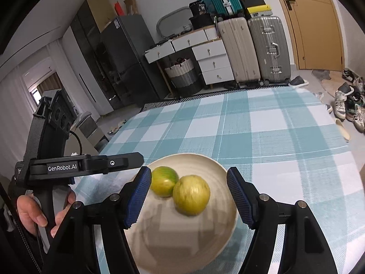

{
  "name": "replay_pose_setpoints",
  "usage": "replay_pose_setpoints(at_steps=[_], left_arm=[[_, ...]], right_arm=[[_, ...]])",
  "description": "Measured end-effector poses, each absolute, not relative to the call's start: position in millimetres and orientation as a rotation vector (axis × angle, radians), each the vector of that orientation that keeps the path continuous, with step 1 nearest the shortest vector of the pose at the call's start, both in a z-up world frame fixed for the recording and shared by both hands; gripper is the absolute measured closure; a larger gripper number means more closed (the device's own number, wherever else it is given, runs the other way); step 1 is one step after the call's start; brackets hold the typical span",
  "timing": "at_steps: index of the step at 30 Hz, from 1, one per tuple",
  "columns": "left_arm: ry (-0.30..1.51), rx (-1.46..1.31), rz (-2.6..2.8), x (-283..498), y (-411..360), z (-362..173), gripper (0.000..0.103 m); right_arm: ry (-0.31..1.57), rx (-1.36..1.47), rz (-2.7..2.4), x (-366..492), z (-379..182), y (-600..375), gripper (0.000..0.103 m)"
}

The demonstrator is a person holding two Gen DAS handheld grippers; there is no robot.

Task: Organize fruits
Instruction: 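Carry both citrus fruits onto the cream plate and open both grippers, then move both tools back toward the remaining fruits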

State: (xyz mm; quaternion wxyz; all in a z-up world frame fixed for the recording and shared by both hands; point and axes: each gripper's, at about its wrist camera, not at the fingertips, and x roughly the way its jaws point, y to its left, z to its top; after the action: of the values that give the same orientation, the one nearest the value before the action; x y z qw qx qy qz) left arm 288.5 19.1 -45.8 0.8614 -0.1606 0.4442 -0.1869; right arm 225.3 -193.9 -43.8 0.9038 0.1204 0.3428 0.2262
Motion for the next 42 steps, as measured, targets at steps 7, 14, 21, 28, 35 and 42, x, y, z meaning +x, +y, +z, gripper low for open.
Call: replay_pose_setpoints(at_steps=[7,14,21,28,35,42], left_arm=[[0.862,-0.259,-0.347,246,21,-18,0.047],[0.796,-0.224,-0.292,195,28,1,0.035],[0.729,-0.168,-0.221,144,32,13,0.022],[0.708,-0.161,-0.187,99,36,18,0.012],[0.693,-0.152,-0.145,57,46,14,0.001],[0.744,-0.147,-0.197,32,47,-10,0.001]], right_arm=[[0.651,0.247,0.426,194,-25,-202,0.025],[0.600,0.248,0.408,159,-12,-206,0.015],[0.578,0.240,0.398,127,-4,-207,0.014],[0.501,0.218,0.415,92,9,-208,0.003],[0.474,0.200,0.438,63,17,-206,0.000],[0.469,0.177,0.477,39,11,-204,0.000]])
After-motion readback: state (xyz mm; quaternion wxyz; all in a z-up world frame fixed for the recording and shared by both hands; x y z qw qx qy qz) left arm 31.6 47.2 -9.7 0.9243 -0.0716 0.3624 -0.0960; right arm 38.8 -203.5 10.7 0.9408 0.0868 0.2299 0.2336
